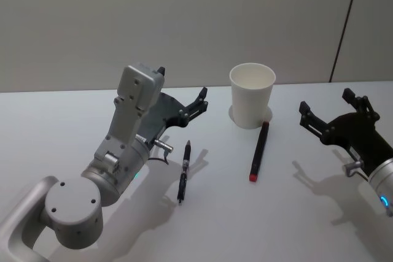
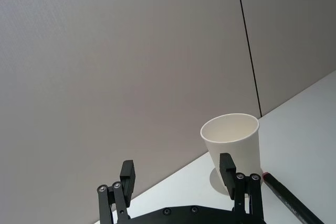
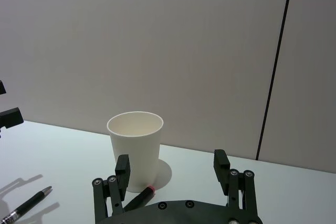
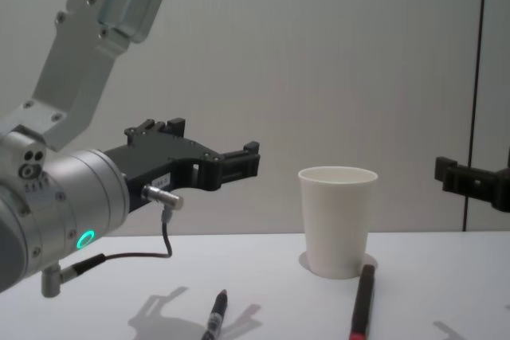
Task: Place the pen into the pen holder.
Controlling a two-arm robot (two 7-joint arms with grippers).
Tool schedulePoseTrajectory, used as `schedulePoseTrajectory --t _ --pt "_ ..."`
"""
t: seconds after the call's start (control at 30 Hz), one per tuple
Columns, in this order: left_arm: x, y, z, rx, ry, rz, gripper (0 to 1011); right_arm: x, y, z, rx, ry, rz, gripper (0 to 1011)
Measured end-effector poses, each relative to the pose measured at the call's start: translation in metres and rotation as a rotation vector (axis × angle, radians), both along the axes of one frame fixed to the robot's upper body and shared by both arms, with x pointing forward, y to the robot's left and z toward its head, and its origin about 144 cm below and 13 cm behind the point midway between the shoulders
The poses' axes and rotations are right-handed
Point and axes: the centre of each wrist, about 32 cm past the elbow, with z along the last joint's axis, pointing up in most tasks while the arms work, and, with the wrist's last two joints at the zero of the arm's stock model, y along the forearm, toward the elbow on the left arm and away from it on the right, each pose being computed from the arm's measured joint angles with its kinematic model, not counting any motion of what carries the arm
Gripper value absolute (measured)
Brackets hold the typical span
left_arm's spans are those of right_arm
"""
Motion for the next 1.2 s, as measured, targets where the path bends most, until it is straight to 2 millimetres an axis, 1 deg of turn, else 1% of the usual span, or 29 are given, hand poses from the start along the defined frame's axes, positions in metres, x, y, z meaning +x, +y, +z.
schedulePoseTrajectory --t 1.2 --pt "0.0 0.0 0.0 0.0 0.0 0.0 1001 0.0 0.0 0.0 0.0 0.0 0.0 1002"
